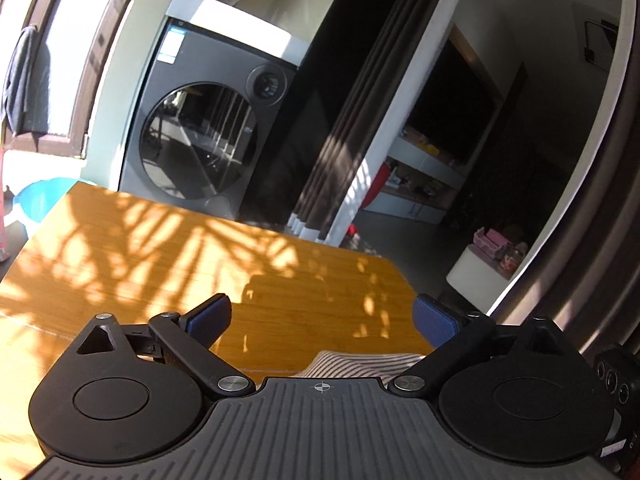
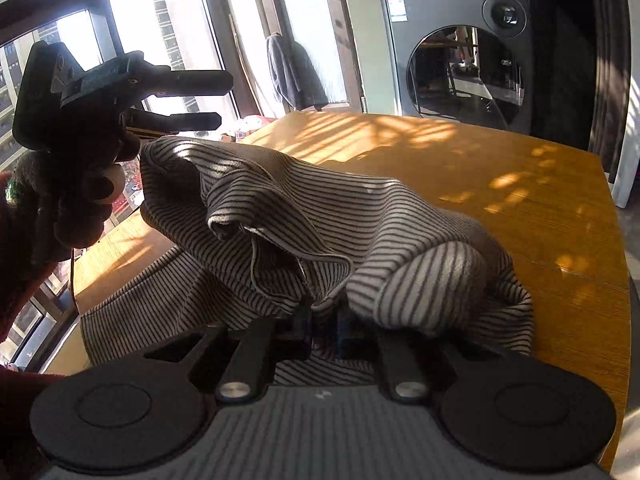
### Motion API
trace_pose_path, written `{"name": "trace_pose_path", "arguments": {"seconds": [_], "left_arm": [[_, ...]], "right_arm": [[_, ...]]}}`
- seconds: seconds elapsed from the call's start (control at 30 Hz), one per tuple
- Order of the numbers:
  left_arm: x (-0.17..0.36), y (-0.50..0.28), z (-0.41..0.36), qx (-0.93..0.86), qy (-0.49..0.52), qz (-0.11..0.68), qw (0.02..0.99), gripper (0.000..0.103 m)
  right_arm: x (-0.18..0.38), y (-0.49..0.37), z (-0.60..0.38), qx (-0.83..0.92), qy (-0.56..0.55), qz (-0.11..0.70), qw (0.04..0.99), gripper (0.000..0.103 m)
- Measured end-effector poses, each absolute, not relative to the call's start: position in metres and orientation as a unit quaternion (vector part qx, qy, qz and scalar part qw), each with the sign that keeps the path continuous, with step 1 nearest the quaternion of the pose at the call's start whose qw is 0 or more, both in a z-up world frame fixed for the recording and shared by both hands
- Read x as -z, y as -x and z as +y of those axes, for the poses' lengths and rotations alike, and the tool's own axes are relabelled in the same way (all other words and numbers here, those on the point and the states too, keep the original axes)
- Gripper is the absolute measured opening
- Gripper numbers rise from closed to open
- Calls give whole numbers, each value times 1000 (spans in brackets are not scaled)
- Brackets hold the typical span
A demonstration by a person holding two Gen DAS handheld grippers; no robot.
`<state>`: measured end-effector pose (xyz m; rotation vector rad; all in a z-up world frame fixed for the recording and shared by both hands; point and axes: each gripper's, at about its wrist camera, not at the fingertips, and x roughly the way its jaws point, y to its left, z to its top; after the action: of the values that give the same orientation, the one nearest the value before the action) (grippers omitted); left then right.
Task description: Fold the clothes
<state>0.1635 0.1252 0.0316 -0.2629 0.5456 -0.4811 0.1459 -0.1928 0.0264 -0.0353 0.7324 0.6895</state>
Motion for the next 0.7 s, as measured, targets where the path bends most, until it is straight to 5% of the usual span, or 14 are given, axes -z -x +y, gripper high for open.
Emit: {"name": "trace_pose_path", "arguments": {"seconds": [0.03, 0.07, 0.17, 0.3, 0.53, 0.7], "left_arm": [[-26, -157, 122, 240, 102, 282, 923, 64], [-21, -152, 121, 241, 82, 295, 921, 62], [0, -130, 128, 224, 37, 331, 916, 66], [16, -116, 155, 184, 47, 367, 911, 86], [-10, -99, 185, 184, 140, 345, 910, 87], [-3, -111, 172, 235, 203, 376, 873, 78]], "right_arm": [[-31, -142, -195, -336, 22, 348, 875, 12], [-39, -135, -198, -348, 26, 336, 875, 16], [-70, -117, -209, -363, 22, 280, 888, 26], [-92, -119, -218, -337, 9, 234, 912, 41], [-16, -138, -215, -263, 61, 340, 901, 53], [-40, -129, -260, -263, -67, 341, 900, 71]]}}
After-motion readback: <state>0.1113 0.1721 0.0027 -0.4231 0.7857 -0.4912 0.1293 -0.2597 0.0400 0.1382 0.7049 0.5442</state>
